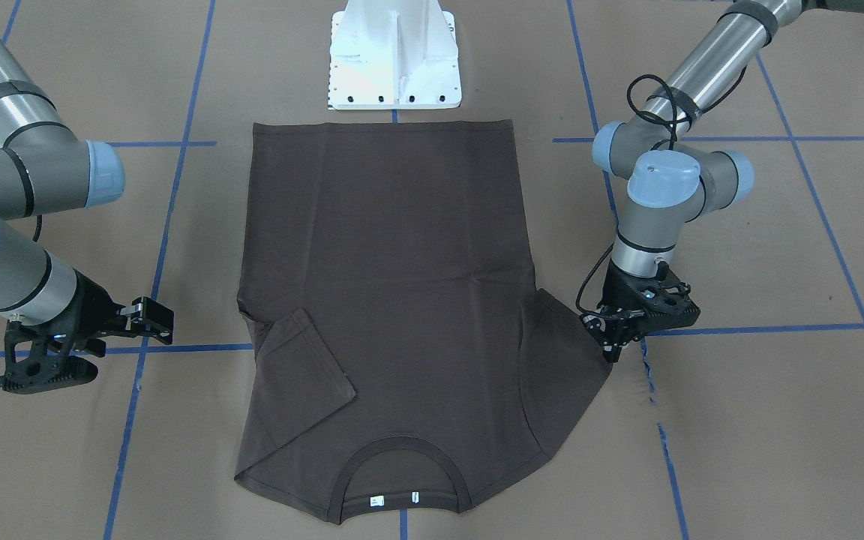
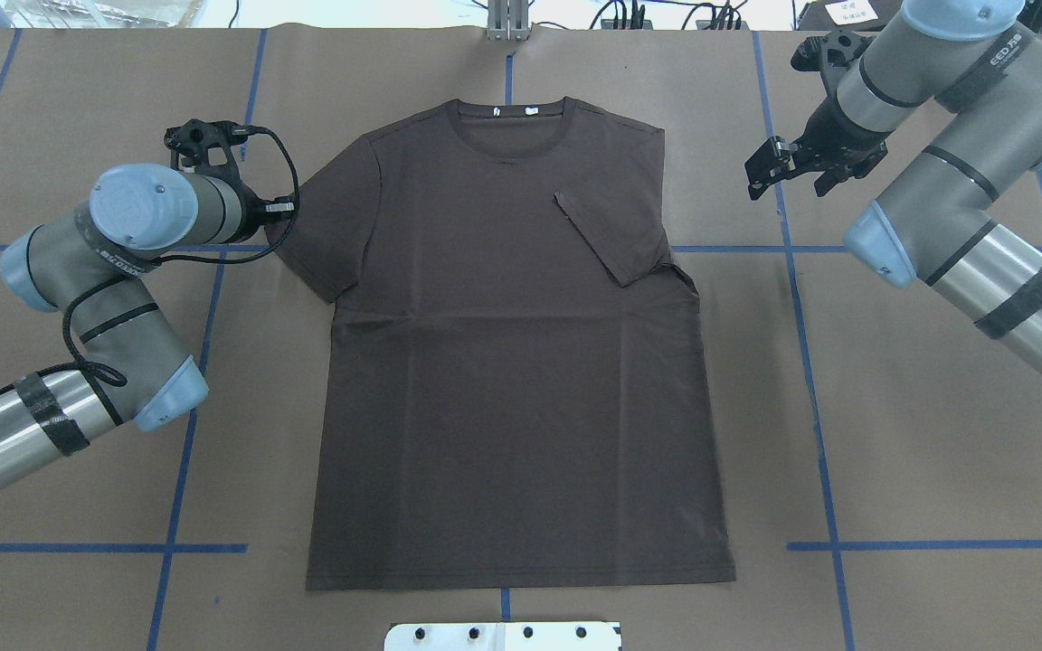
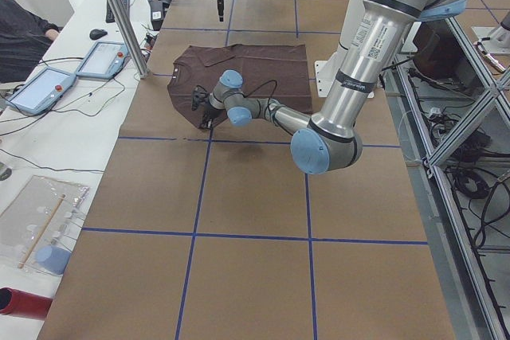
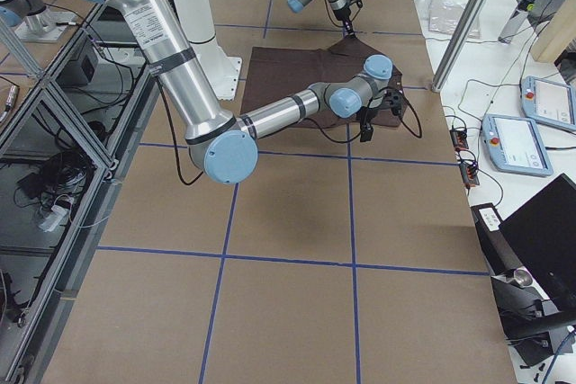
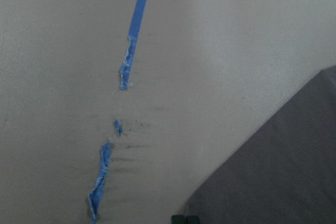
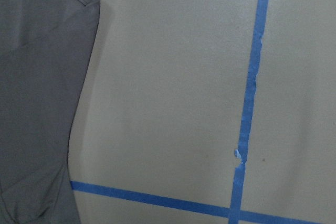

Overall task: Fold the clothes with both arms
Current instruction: 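Fold the sleeve nearest the left gripper inward across the shirt body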

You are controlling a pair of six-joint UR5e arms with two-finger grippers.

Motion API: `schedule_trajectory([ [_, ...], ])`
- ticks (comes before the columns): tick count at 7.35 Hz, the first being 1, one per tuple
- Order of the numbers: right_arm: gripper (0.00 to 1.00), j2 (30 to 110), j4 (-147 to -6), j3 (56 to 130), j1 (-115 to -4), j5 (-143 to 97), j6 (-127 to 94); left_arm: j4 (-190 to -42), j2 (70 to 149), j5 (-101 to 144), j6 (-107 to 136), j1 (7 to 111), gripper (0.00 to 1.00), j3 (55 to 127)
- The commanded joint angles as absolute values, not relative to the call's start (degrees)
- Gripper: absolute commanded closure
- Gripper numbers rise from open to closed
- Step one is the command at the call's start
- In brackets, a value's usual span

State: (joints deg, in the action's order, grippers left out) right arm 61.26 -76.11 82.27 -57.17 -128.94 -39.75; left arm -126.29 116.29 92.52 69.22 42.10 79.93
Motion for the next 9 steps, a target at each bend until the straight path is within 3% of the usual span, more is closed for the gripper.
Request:
schedule_trajectory([
  [1, 0.00, 61.2, -76.1, 82.3, -57.2, -128.9, -39.8, -117.4, 119.7, 92.6, 69.2, 41.7, 1.00, 83.7],
  [3, 0.00, 61.2, -76.1, 82.4, -57.2, -129.0, -40.0, -112.2, 128.6, 92.9, 71.7, 39.8, 1.00, 81.9],
  [5, 0.00, 61.3, -76.1, 82.4, -57.2, -128.9, -39.9, -112.7, 135.0, 93.9, 76.7, 36.1, 1.00, 75.5],
  [7, 0.00, 61.3, -76.1, 82.4, -57.2, -129.0, -40.0, -112.9, 136.6, 93.8, 79.8, 34.3, 1.00, 74.0],
  [9, 0.00, 61.3, -76.1, 82.4, -57.2, -128.9, -40.0, -116.1, 140.4, 93.8, 80.8, 34.4, 1.00, 68.1],
])
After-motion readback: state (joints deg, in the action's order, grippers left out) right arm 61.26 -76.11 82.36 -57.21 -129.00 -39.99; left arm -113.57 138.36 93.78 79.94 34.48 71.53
